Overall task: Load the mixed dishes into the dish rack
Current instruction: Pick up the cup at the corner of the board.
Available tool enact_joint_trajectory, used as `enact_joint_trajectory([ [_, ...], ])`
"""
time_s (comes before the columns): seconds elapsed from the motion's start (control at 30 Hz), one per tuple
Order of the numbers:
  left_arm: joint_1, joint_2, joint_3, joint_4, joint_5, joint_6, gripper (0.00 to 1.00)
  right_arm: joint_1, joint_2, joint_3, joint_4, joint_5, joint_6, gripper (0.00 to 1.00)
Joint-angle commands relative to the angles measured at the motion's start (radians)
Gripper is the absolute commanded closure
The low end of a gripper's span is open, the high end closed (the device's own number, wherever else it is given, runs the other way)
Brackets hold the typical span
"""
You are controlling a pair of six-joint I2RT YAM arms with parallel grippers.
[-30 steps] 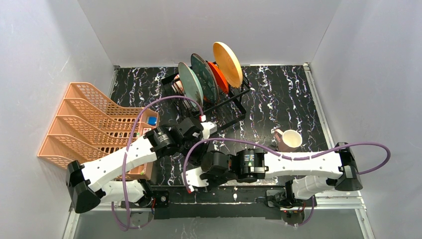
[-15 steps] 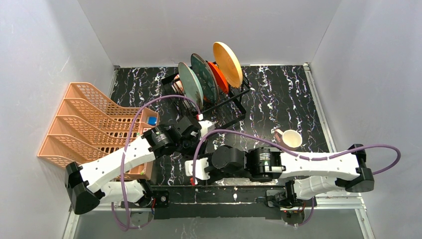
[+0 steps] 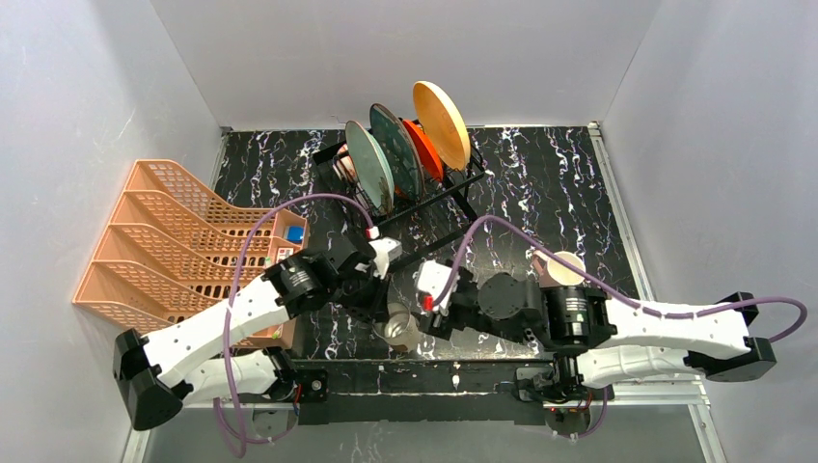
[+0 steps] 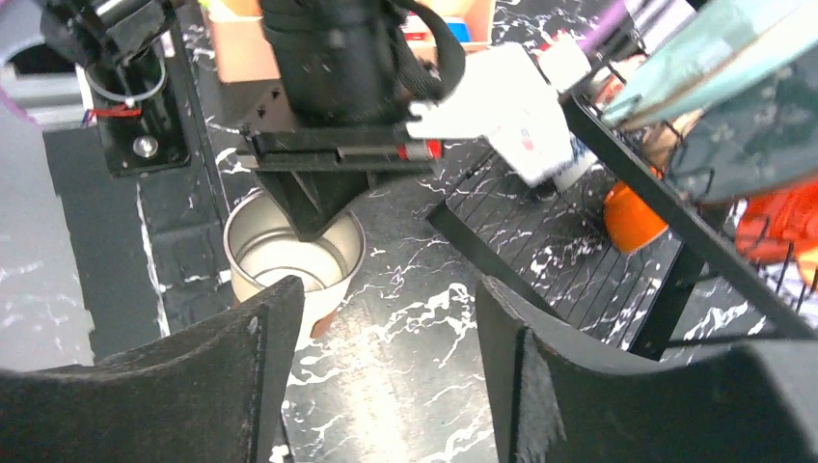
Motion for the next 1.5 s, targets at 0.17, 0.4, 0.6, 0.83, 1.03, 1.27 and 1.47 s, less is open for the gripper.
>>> enact_joint_trajectory([
  [0.17,0.146,-0.216,-0.135,0.298,0.189,-0.145,1.0,-0.003,-0.167,-0.148,0.143,0.137,0.453,0.12],
  [0.4,0.172,-0.382,-0.216,0.525,0.201,-0.289,1.0,-0.003,-0.289,-0.25,0.211,0.183,0.755,0.08],
  [0.6,0.174,-0.502,-0.267,0.679,0.138,-0.397,1.0,-0.003,-0.369,-0.354,0.389,0.172,0.936,0.08],
  [0.83,0.174,-0.64,-0.36,0.87,0.038,-0.501,1.0,-0.002,-0.371,-0.435,0.639,0.165,1.002,0.05],
  [1.03,0.173,-0.746,-0.419,0.948,-0.11,-0.522,1.0,-0.002,-0.275,-0.478,0.955,0.17,1.027,0.04],
  [1.27,0.172,-0.868,-0.525,1.107,-0.232,-0.517,1.0,-0.004,-0.063,-0.415,1.204,0.201,1.002,0.02],
  [1.47,0.173,-0.913,-0.58,1.209,-0.214,-0.48,1.0,-0.006,0.073,-0.35,1.391,0.173,0.943,0.01],
])
